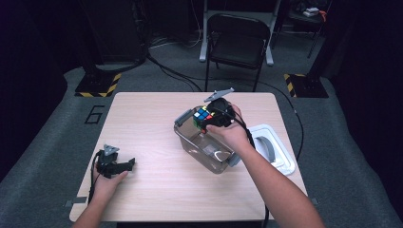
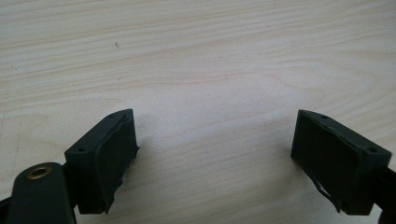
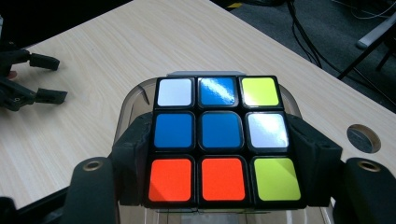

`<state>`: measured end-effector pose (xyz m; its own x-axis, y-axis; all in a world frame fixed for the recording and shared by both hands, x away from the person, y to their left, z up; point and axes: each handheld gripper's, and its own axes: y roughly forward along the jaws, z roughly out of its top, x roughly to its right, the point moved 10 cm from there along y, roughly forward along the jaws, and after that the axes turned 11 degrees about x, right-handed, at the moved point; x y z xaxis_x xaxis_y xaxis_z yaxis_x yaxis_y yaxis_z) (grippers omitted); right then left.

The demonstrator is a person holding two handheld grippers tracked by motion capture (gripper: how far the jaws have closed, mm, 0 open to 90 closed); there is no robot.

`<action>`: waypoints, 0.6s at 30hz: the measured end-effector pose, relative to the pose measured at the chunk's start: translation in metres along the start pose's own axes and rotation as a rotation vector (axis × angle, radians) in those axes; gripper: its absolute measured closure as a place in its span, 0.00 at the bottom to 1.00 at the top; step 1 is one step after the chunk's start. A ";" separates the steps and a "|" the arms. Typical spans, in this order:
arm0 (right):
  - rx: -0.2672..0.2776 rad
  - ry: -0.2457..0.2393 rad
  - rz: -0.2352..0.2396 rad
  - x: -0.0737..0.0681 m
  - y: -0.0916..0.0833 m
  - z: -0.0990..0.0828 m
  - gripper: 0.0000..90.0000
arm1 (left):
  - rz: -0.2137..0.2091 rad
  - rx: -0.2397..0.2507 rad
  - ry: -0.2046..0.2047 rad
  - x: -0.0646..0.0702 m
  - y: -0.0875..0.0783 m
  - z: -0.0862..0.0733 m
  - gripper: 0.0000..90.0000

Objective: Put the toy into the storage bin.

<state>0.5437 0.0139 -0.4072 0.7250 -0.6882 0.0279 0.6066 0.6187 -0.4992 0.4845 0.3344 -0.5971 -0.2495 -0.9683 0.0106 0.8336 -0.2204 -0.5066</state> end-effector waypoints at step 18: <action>-0.019 -0.022 0.014 0.005 0.025 -0.011 0.37 | 0.000 0.001 -0.001 0.000 0.000 0.000 0.16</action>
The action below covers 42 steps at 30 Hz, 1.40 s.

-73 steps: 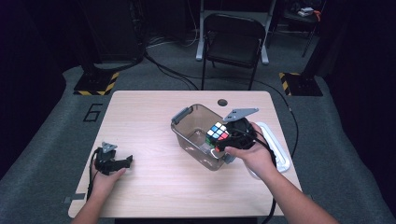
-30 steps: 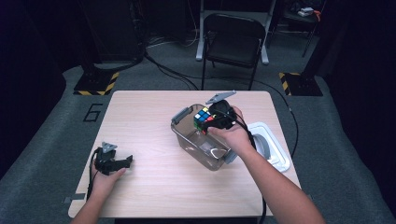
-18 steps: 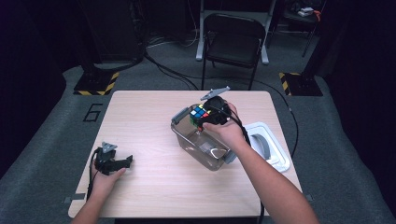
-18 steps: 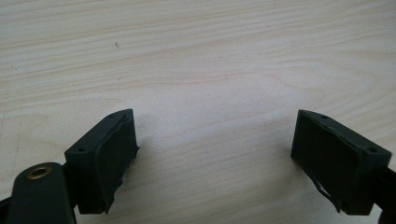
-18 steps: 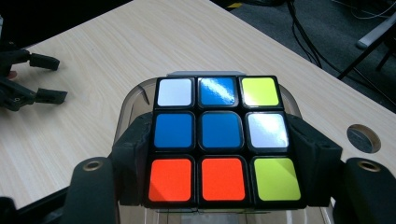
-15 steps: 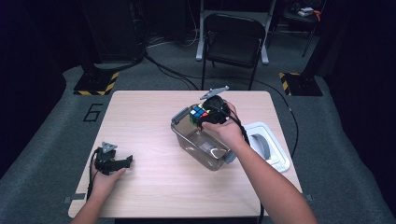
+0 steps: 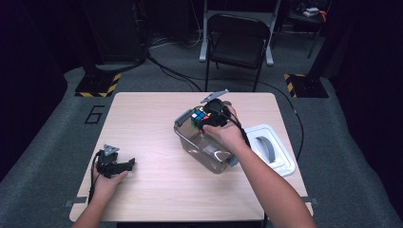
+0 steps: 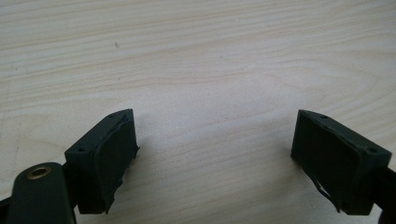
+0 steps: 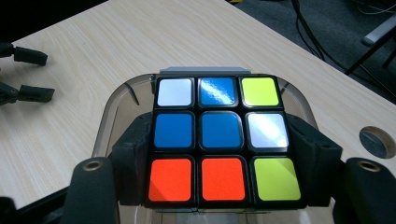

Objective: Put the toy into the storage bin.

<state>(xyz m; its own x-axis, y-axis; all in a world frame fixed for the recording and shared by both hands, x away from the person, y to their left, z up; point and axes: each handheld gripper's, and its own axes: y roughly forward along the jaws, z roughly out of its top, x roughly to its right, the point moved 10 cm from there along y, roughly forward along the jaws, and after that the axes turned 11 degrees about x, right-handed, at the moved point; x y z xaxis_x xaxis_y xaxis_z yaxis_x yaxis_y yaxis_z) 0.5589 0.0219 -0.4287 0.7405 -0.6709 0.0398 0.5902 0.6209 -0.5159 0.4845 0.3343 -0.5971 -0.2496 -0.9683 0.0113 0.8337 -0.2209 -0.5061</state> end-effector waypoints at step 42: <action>-0.083 0.003 0.006 -0.001 0.053 -0.036 0.37 | 0.000 0.000 0.000 0.000 0.000 0.000 0.16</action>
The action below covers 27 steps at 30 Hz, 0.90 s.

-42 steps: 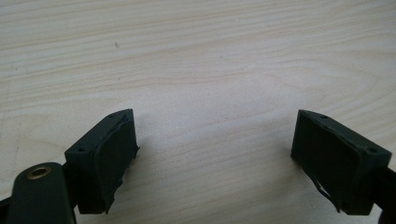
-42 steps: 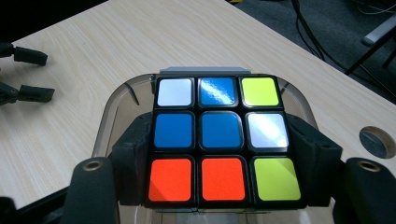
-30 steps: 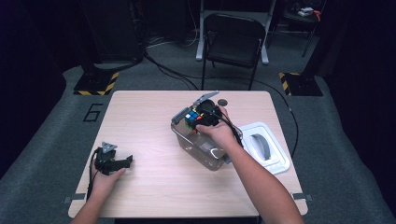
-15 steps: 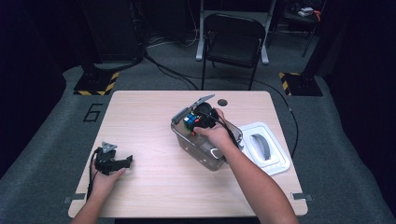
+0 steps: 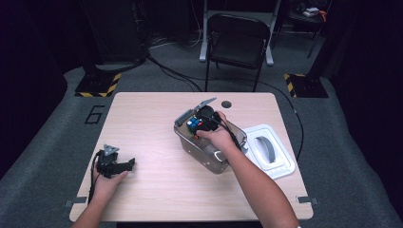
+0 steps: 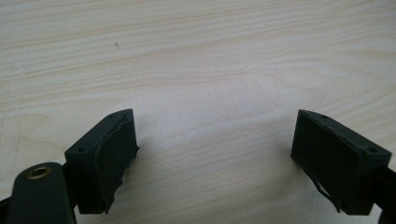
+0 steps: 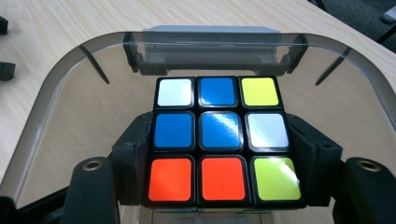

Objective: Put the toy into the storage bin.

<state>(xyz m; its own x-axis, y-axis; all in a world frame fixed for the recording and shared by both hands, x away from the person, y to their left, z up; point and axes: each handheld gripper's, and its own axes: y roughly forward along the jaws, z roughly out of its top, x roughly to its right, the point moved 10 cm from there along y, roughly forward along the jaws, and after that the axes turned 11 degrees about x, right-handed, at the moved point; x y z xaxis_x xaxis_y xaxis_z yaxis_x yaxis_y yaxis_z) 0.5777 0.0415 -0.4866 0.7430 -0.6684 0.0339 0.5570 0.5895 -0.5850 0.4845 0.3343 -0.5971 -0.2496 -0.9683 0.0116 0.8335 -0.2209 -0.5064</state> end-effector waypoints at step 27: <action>-0.067 0.010 0.008 -0.002 0.016 -0.013 0.37 | 0.000 0.001 0.001 0.000 0.000 0.000 0.16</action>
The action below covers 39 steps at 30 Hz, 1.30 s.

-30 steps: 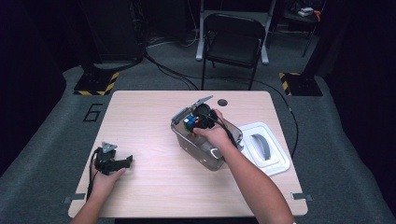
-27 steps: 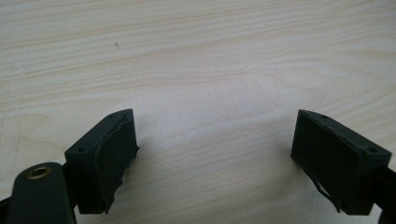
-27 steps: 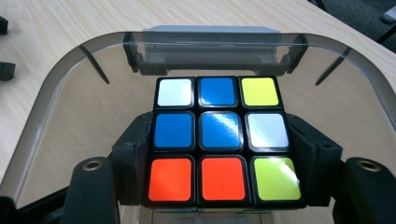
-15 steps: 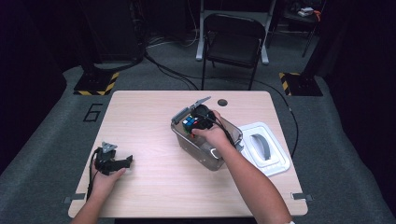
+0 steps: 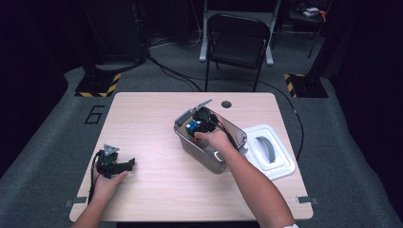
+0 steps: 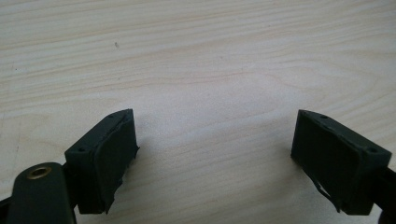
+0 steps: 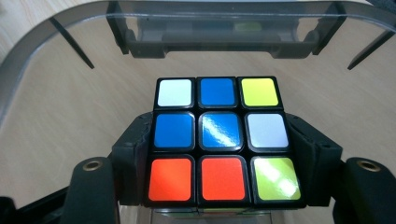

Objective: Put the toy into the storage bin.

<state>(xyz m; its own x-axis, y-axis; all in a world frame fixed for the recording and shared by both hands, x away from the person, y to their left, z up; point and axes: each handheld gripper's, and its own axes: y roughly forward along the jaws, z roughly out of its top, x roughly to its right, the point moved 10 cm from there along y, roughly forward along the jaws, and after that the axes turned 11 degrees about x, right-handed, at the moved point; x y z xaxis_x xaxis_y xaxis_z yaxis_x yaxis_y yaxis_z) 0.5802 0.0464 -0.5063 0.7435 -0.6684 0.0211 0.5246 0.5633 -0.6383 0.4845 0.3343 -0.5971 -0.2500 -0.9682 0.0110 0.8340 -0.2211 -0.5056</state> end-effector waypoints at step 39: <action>-0.044 0.006 0.002 -0.003 0.011 -0.009 0.37 | 0.000 0.000 0.000 0.000 0.000 0.000 0.16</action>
<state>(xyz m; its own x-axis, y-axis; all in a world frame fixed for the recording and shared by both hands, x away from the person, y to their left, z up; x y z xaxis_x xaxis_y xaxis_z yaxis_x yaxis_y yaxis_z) 0.5806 0.0502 -0.5206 0.7418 -0.6704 0.0150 0.5042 0.5429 -0.6716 0.4845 0.3343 -0.5971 -0.2500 -0.9682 0.0107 0.8340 -0.2210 -0.5056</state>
